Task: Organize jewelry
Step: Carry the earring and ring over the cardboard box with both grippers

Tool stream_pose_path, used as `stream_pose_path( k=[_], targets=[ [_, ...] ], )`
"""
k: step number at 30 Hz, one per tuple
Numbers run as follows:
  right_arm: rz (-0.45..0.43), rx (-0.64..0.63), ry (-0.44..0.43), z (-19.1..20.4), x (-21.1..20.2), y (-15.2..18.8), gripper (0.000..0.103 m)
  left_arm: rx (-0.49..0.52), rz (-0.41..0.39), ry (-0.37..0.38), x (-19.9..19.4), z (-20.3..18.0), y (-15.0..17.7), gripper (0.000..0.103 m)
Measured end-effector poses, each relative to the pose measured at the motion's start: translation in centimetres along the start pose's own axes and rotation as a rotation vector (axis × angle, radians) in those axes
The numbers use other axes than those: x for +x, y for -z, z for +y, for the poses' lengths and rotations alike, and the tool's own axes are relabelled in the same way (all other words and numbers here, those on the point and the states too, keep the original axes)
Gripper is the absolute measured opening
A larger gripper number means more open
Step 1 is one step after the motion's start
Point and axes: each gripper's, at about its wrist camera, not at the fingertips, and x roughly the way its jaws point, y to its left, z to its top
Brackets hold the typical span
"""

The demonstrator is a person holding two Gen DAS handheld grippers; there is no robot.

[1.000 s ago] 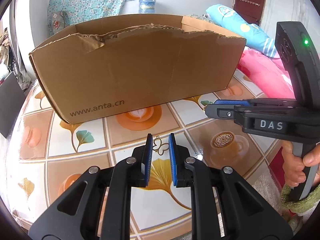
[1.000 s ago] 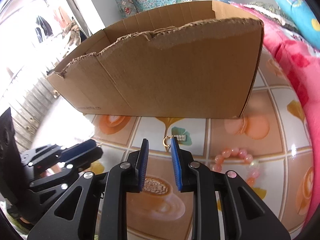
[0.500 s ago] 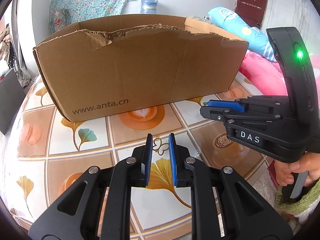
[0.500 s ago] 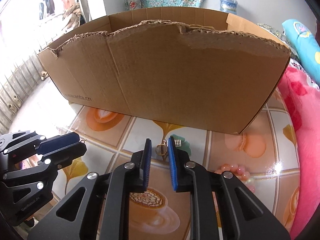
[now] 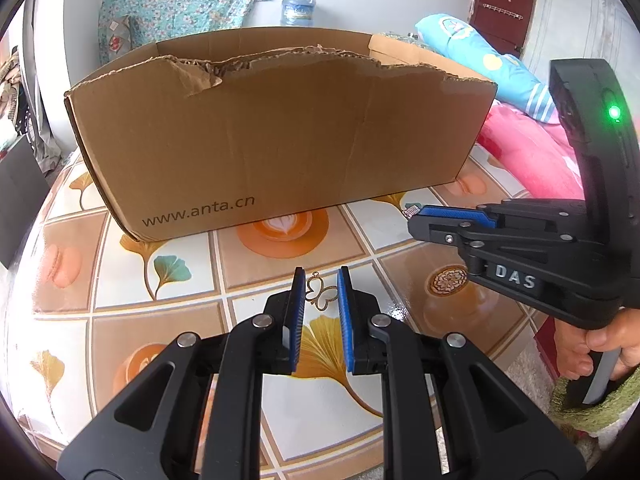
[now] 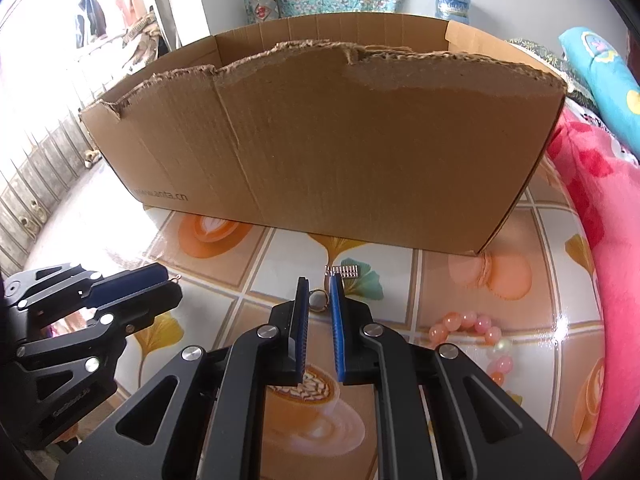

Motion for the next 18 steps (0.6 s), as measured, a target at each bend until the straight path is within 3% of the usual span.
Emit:
stream_pose_path(
  k=[18],
  targets=[
    [-0.084,0.104,-0.131,-1.9,-2.8,-1.0,0.011,0.007,-0.035,0.008,-1.2,-0.4,-0.3,0.015]
  ],
)
